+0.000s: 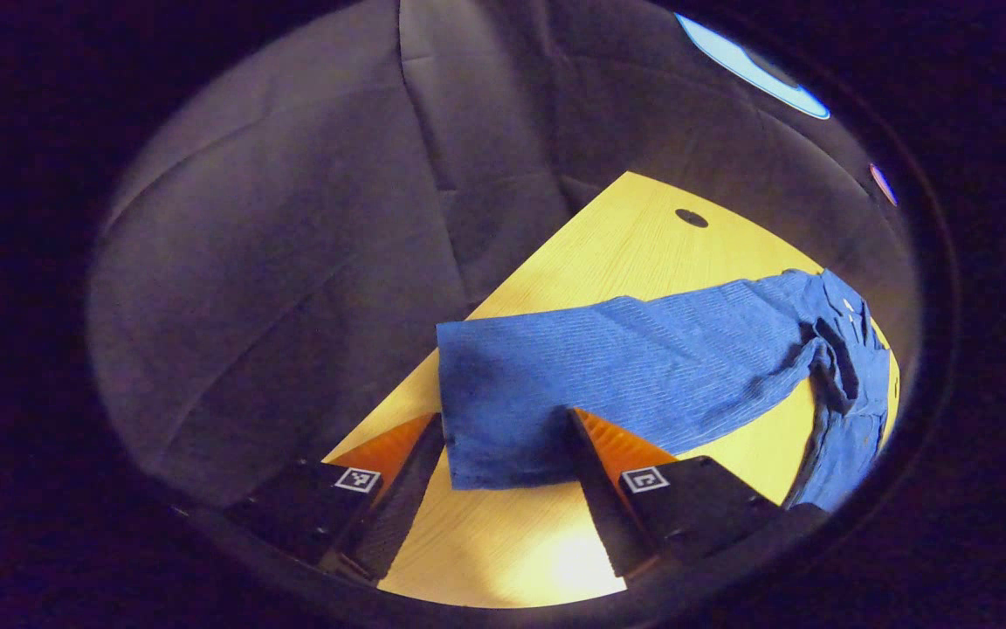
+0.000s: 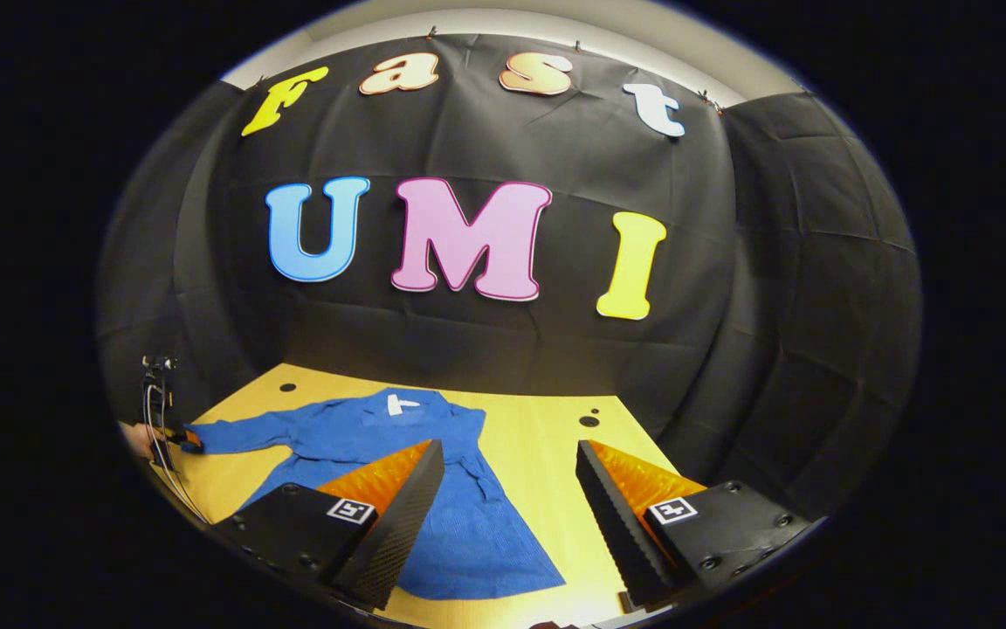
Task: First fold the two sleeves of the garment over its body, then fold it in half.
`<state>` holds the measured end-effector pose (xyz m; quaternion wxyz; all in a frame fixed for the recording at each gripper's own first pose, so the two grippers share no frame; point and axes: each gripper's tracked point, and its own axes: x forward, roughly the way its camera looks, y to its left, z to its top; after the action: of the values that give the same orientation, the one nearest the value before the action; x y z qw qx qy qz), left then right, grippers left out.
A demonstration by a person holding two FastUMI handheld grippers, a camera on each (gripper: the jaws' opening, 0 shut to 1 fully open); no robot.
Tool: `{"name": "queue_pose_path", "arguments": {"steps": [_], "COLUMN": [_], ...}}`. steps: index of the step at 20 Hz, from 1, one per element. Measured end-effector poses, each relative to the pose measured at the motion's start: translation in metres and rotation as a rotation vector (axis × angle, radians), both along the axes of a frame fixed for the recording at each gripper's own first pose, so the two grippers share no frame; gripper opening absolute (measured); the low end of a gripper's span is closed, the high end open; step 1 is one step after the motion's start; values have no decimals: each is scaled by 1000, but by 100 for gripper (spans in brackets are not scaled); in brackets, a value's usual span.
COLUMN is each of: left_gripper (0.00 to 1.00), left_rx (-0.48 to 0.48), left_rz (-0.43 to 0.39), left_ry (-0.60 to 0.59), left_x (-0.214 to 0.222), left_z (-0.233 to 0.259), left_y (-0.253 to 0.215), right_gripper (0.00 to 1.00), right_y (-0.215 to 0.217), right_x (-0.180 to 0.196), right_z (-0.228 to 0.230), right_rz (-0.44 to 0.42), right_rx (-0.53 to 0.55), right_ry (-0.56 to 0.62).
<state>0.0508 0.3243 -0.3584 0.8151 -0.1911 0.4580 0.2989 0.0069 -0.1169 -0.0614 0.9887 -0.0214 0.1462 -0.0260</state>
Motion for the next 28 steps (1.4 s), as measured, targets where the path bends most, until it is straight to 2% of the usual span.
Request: {"name": "queue_pose_path", "arguments": {"steps": [3, 5, 7, 8, 9, 10, 15, 18, 20, 24, 28], "left_gripper": [79, 64, 40, 16, 15, 2, 0, 0, 0, 0, 0], "left_rx": [-8, -14, -25, -41, -45, -49, -79, -94, -89, -82, -214], "left_rz": [-56, -76, -88, -84, -85, -85, -107, -142, -208, -406, -565], "left_ry": [0, -17, -37, -40, -51, -51, -59, -188, -285, -465, -674], "left_x": [-1, 1, 8, 7, 7, 8, 16, 51, 85, 152, 223], "left_z": [-2, -5, -8, -4, 0, -4, 2, 47, 85, 168, 226], "left_y": [-1, 2, 1, -2, -5, -5, -23, -54, -86, -182, -313], "right_gripper": [97, 97, 97, 97, 97, 97, 97, 97, 97, 97, 97], "right_y": [-1, -5, -1, 2, 4, 6, 4, -5, -12, -29, -51], "right_x": [6, -7, -14, -15, -16, -17, -12, 0, 8, 22, 28], "right_z": [-7, -12, -16, -21, -26, -30, -38, -45, -51, -66, -82], "right_rz": [-34, -41, -27, -21, -14, -9, -4, -9, -14, -16, -29], "right_rx": [29, 33, 36, 33, 31, 30, 37, 46, 51, 59, 71], "right_ry": [12, 22, 27, 36, 46, 54, 66, 72, 82, 99, 129]}}
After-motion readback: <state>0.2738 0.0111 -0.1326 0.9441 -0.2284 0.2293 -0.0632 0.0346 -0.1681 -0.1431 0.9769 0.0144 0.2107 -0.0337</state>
